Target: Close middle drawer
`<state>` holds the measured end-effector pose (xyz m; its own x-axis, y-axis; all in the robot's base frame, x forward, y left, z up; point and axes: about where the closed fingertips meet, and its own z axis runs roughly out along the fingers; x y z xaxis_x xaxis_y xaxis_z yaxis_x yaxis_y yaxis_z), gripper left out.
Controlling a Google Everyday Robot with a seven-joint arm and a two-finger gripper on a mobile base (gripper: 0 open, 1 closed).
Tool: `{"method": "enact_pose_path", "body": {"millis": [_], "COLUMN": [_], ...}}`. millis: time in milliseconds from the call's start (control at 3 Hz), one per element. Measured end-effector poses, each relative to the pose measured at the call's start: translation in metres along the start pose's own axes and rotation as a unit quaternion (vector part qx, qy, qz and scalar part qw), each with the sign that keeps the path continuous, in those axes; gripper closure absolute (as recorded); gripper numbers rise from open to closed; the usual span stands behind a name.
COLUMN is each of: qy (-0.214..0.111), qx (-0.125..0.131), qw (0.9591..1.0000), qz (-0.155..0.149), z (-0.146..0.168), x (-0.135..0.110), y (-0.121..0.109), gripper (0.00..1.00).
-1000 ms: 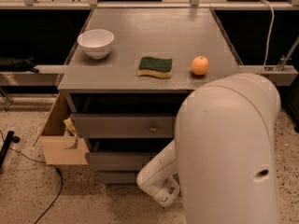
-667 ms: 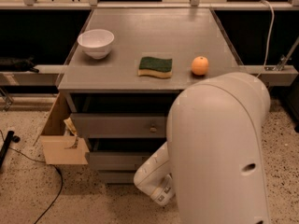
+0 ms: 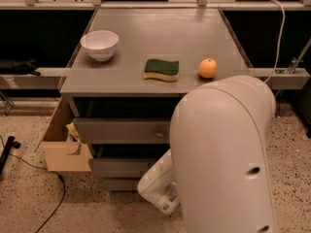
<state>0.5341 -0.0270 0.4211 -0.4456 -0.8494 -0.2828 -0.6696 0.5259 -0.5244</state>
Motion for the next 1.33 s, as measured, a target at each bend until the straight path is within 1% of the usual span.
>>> {"method": "enact_pose_path", "body": {"millis": [333,667,1000,1333], "qy": [0.000,0.000,0.000,0.000], "qx": [0.000,0.000,0.000,0.000], "qw": [1.0000,1.0000,1.0000,1.0000], "qz": [0.000,0.000,0.000,0.000], "z": [0.0000,0.0000,0.0000,0.0000], "x": [0.0000,0.0000,0.0000,0.0000], "y": [0.0000,0.0000,0.0000,0.0000], "gripper": [0.51,0.26,0.04,0.00]}}
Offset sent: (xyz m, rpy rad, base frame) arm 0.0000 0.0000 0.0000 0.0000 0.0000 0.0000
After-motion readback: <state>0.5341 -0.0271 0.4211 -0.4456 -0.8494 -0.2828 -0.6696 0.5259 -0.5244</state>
